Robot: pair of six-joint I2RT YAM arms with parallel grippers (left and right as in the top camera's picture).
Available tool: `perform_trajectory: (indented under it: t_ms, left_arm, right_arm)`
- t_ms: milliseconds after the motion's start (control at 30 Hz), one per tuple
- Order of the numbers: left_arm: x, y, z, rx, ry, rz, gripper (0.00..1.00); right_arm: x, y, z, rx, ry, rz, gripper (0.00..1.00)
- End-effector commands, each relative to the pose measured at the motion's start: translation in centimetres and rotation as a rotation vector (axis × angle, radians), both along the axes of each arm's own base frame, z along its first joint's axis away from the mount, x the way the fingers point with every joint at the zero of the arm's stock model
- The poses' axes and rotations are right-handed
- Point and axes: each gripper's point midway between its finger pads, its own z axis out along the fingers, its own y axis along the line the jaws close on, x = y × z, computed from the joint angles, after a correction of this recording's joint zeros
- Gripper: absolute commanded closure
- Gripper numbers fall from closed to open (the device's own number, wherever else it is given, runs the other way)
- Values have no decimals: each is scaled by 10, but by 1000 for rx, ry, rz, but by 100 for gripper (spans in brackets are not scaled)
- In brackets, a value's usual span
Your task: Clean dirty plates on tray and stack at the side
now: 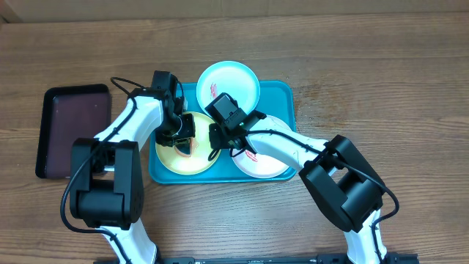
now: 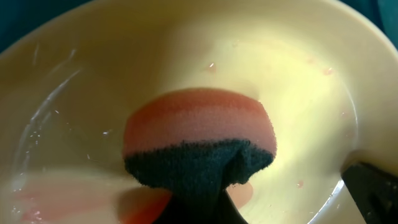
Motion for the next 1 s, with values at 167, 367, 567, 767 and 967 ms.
perform_trajectory:
  t_ms: [167,367,567,767,967]
  left_arm:
    - [-26,-50,-14,-152,109,-32,96]
    - [-33,-65,-17,-108,106,-95,96]
    - [-24,-19,-25,124,81,-7,96]
    - [-15,46,-22,406,39,78,96]
    - [-13,88,-13,572,22,175,95]
  right_arm:
    - [-3,-1,-12,-16,15,2,93]
    - [-3,-2,-12,-18,18,2,93]
    - [-5,-4,-13,-26,26,2,93]
    - [-5,-4,-13,-26,25,2,93]
    - [-5,-4,-13,-26,25,2,93]
